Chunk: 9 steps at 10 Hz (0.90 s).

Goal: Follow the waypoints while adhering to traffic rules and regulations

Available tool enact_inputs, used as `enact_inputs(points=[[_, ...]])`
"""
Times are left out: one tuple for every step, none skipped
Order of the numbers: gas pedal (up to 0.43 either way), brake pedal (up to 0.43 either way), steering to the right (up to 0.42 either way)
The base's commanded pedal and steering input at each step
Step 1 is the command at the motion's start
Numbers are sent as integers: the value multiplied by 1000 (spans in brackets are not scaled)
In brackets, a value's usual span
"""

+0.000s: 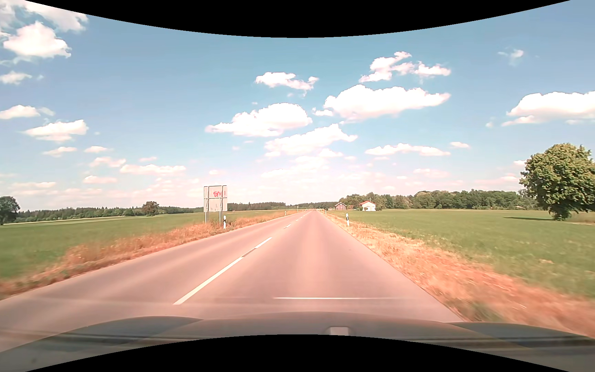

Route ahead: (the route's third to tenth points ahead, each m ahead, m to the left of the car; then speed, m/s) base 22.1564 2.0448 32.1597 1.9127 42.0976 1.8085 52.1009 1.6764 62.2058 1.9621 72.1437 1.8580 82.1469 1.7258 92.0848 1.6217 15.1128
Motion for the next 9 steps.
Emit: enact_inputs(points=[[248, 0, 0], [248, 0, 0], [248, 0, 0], [248, 0, 0], [248, 0, 0], [248, 0, 0], [248, 0, 0], [248, 0, 0], [248, 0, 0]])
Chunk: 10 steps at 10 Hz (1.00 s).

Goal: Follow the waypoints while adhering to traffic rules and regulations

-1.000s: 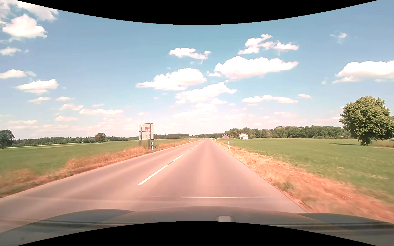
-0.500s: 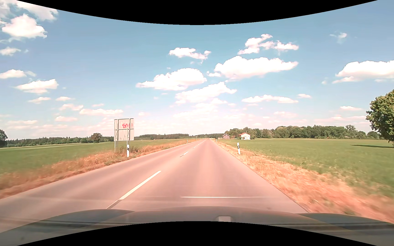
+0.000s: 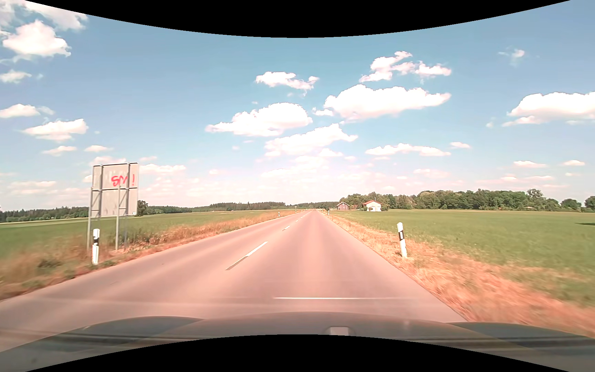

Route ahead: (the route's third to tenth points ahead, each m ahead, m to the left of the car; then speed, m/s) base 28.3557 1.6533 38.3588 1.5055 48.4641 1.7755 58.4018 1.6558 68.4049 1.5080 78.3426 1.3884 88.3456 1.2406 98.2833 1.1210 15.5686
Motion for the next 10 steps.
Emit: enact_inputs(points=[[260, 0, 0], [268, 0, 0], [268, 0, 0], [268, 0, 0], [268, 0, 0], [268, 0, 0], [268, 0, 0], [268, 0, 0], [268, 0, 0], [268, 0, 0]])
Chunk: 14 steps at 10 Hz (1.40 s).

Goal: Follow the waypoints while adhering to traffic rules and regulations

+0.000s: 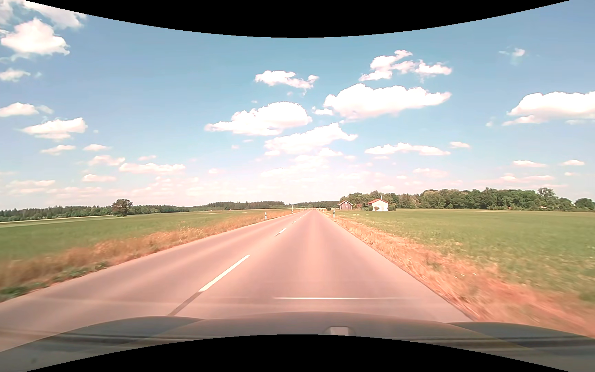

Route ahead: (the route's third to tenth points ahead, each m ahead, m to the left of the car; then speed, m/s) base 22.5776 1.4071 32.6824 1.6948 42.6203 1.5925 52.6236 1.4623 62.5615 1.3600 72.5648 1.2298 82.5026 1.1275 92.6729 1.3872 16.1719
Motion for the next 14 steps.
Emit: enact_inputs(points=[[268, 0, 0], [268, 0, 0], [268, 0, 0], [268, 0, 0], [268, 0, 0], [268, 0, 0], [268, 0, 0], [268, 0, 0], [268, 0, 0], [268, 0, 0], [268, 0, 0], [260, 0, 0], [260, 0, 0], [260, 0, 0]])
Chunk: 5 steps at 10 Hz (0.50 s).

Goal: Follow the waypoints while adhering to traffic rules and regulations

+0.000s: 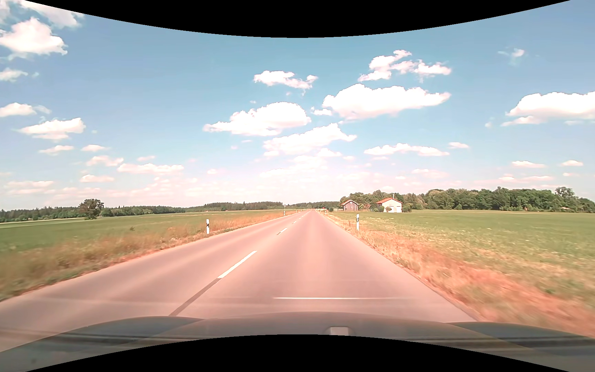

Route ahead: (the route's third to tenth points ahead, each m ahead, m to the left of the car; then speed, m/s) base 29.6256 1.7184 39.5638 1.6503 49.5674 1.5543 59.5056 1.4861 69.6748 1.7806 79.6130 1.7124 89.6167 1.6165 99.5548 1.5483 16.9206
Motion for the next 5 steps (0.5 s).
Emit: enact_inputs(points=[[260, 0, 0], [260, 0, 0], [260, 0, 0], [260, 0, 0], [260, 0, 0]])
